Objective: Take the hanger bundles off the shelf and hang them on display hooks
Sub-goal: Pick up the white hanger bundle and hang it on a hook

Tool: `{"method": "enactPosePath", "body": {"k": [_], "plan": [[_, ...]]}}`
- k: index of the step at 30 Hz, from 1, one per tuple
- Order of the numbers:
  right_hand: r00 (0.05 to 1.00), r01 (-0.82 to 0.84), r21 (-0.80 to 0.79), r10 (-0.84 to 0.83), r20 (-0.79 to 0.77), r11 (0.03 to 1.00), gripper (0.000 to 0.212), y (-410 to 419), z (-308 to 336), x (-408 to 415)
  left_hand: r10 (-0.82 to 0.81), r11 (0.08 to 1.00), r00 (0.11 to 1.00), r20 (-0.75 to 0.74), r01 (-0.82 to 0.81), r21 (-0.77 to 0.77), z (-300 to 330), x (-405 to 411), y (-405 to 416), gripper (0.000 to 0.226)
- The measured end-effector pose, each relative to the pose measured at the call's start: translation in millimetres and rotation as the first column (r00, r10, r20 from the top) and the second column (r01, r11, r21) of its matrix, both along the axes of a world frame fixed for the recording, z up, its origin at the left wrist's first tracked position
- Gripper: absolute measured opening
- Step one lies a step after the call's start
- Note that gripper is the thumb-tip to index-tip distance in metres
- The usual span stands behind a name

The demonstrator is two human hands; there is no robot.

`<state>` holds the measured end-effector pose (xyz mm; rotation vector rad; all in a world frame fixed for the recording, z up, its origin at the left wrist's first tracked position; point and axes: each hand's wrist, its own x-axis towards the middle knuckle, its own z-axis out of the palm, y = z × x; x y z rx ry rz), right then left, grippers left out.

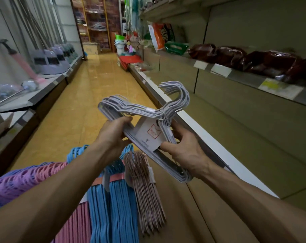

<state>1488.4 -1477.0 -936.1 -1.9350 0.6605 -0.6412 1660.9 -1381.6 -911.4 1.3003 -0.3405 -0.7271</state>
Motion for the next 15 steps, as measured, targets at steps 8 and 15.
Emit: {"method": "enactPosePath", "body": {"k": [8, 15], "plan": [[0.992, -0.125, 0.033, 0.126, -0.027, 0.992, 0.047, 22, 16, 15, 0.156, 0.949, 0.962, -0.223, -0.209, -0.237, 19, 6, 24, 0.015], [0.967, -0.199, -0.092, 0.180, -0.183, 0.976, 0.048, 32, 21, 33, 0.271, 0.938, 0.949, -0.163, -0.299, -0.177, 12, 18, 46, 0.017]]}}
